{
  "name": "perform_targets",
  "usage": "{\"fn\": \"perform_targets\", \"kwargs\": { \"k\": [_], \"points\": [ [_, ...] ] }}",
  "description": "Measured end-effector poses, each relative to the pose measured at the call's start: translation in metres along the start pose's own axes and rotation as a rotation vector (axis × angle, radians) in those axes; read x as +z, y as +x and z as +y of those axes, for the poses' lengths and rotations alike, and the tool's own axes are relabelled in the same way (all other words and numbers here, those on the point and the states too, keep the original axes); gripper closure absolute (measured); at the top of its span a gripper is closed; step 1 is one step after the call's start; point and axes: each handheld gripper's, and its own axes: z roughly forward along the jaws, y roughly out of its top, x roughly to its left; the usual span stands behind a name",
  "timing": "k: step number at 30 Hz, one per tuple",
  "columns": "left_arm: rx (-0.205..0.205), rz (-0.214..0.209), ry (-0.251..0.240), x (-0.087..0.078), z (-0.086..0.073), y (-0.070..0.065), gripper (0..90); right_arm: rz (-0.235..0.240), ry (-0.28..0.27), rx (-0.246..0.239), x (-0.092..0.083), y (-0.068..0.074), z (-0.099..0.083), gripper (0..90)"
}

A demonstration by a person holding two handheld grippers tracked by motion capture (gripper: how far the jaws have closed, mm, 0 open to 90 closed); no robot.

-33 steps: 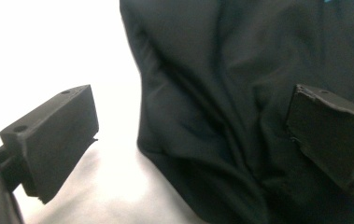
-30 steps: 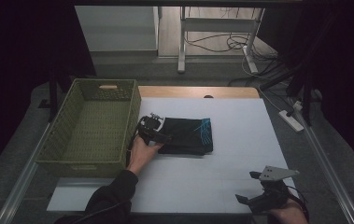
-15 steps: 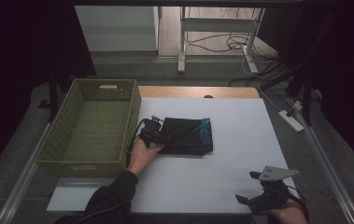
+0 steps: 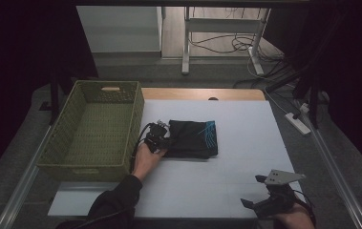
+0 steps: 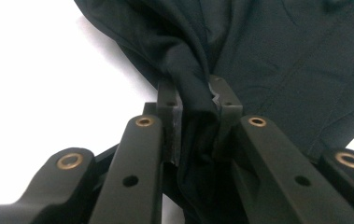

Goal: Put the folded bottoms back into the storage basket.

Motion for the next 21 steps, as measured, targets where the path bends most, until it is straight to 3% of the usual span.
{"fn": "perform_targets", "kwargs": {
  "k": [10,21],
  "points": [
    [0.016,-0.001,-0.007,0.000,-0.001,0.000,78.0,-0.026,-0.023,0.020,-0.001,0.000,0.002,0.0],
    [0.034,0.009,-0.012,0.000,-0.002,-0.001,77.9,-0.090,-0.049,0.032,0.004,0.001,0.011,0.0]
  ]
}}
